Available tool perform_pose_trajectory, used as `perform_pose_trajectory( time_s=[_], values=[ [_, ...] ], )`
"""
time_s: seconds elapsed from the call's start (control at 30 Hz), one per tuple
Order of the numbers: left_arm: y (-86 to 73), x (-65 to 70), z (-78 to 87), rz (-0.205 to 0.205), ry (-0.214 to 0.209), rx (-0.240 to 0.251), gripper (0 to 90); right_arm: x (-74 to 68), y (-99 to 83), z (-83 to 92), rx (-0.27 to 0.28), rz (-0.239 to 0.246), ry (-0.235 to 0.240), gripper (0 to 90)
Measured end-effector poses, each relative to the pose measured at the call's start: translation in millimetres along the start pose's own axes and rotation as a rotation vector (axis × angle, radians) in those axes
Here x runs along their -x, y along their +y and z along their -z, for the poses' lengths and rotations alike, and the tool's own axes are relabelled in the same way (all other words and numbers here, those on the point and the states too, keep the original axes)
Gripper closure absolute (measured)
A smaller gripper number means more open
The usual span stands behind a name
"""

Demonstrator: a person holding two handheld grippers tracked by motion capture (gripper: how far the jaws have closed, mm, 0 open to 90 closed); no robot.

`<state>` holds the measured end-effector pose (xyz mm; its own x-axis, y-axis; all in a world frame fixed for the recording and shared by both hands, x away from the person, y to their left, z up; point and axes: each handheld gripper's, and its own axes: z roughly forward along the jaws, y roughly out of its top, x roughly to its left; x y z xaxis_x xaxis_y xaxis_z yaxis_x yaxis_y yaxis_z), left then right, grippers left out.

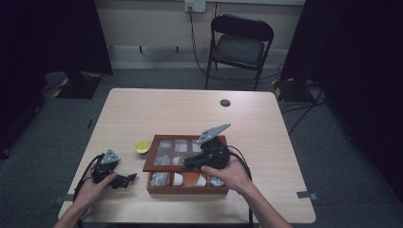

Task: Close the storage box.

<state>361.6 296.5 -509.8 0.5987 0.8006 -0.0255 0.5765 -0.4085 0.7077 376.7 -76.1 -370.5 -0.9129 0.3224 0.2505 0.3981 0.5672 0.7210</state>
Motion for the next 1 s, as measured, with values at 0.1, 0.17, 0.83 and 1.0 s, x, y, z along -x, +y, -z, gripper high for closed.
perform_pose_trajectory(
  time_s=[0.1,0.17,0.83,1.0],
  values=[
    [0.0,0.1,-0.1,0.002,0.0,0.002,0.0,0.6,-2.7,-1.5,-0.002,-0.003,0.009,81.5],
    [0.0,0.0,0.0,0.0,0.0,0.0,0.0,0.4,-3.9,-2.7,-0.005,-0.001,0.011,81.5],
    [0.9,-5.0,-1.0,0.018,0.013,0.002,0.0,2.2,-18.9,-19.1,-0.064,-0.006,0.045,81.6],
    [0.8,-5.1,-1.0,0.017,0.013,0.002,0.0,0.1,-25.4,-28.5,-0.107,-0.001,0.032,81.6]
  ],
)
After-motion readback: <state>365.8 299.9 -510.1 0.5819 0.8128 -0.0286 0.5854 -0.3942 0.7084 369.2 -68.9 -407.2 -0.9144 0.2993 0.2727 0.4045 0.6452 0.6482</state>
